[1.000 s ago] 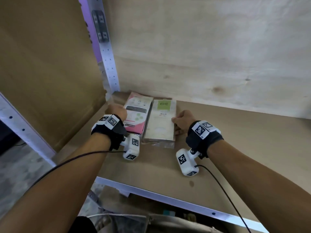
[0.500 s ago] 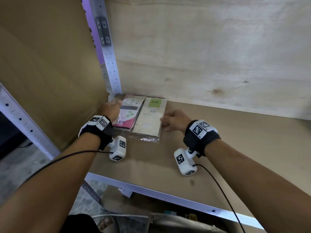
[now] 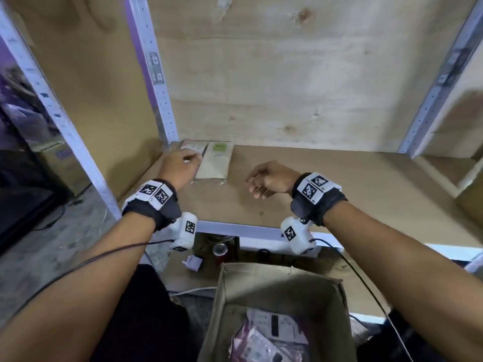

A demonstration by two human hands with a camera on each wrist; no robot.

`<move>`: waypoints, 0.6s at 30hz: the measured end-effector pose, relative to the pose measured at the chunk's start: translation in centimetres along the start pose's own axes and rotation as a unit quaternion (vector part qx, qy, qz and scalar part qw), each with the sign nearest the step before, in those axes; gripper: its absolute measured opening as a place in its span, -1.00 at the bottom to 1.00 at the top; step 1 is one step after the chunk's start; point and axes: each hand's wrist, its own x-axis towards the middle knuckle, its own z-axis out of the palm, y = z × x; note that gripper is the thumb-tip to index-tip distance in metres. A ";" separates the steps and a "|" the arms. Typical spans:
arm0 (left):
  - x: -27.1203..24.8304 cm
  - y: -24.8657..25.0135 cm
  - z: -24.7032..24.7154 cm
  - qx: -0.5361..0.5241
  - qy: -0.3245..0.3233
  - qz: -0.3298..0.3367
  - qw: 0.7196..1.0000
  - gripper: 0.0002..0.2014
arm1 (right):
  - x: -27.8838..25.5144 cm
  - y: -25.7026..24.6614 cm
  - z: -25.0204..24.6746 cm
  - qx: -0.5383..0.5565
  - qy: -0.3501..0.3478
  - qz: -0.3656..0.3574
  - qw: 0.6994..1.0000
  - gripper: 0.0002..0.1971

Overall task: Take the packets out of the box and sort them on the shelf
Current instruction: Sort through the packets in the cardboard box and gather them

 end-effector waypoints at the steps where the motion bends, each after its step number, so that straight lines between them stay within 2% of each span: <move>1: -1.4 0.6 0.1 0.004 -0.009 0.017 1.000 -0.78 | -1.6 0.4 0.2 -0.010 0.004 -0.001 1.000 -0.72; 5: -7.4 2.5 1.5 -0.026 -0.088 0.047 0.995 -0.94 | -7.1 3.1 1.4 -0.050 -0.001 0.005 0.999 -0.79; 8: -11.9 3.0 3.9 -0.026 -0.165 0.035 0.985 -0.92 | -10.3 5.7 2.5 -0.091 -0.014 0.017 0.996 -0.88; 12: -18.0 1.9 7.7 0.004 -0.247 0.005 0.969 -0.85 | -13.5 10.6 4.8 -0.141 -0.021 0.045 0.989 -0.89; 16: -22.3 -0.4 11.6 0.044 -0.328 -0.025 0.943 -0.84 | -14.8 15.9 7.2 -0.171 -0.071 0.082 0.979 -0.78; 18: -23.8 -1.9 13.5 0.076 -0.356 -0.027 0.931 -0.82 | -14.7 18.2 8.1 -0.187 -0.083 0.096 0.974 -0.80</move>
